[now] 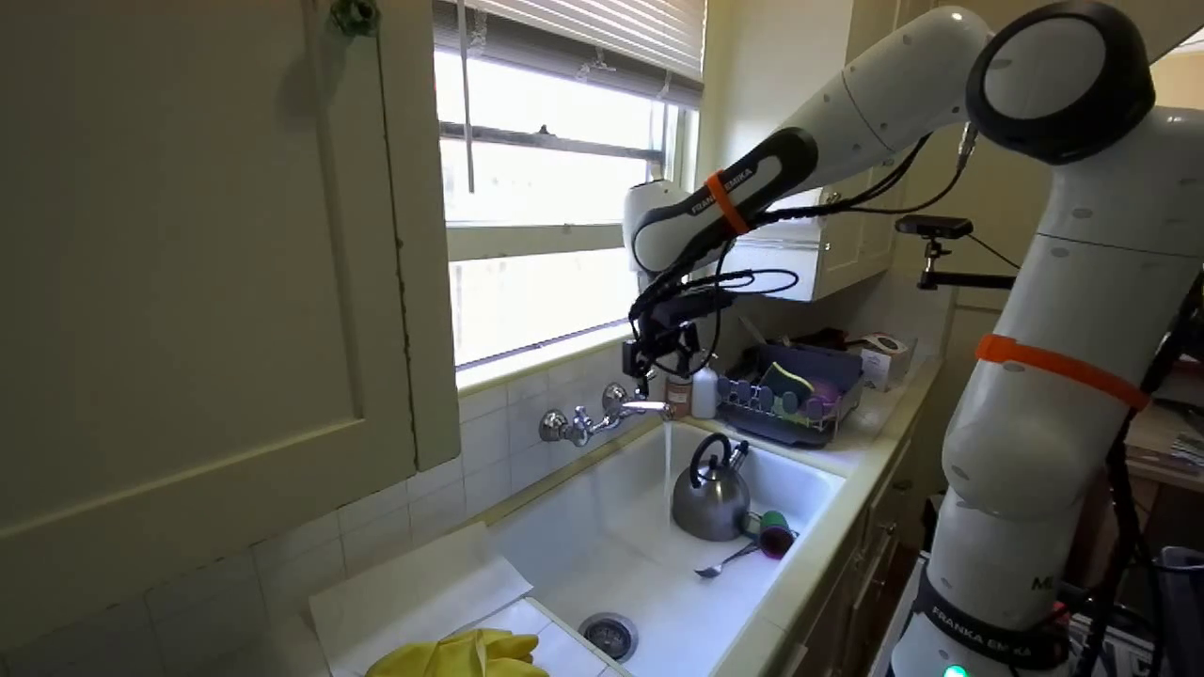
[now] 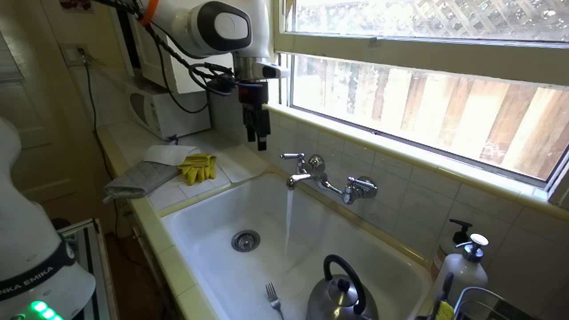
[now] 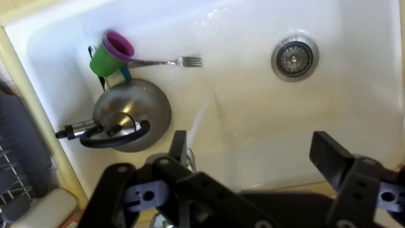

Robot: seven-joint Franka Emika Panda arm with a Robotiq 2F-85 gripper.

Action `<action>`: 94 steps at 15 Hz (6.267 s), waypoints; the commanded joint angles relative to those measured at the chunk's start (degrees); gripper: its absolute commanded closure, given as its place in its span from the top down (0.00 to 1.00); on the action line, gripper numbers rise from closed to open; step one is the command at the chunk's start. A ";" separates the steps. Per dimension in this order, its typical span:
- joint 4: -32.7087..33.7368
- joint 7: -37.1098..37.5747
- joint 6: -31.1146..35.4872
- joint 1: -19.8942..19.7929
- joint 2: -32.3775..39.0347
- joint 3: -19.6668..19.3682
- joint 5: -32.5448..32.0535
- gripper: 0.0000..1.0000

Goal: Close the tap

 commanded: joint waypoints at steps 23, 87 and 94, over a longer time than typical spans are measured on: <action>6.40 5.90 26.45 2.87 19.22 -2.71 6.06 1.00; 28.90 26.40 17.73 12.40 36.45 -2.41 8.15 0.06; 28.00 29.28 19.61 11.78 36.24 -2.08 14.42 0.06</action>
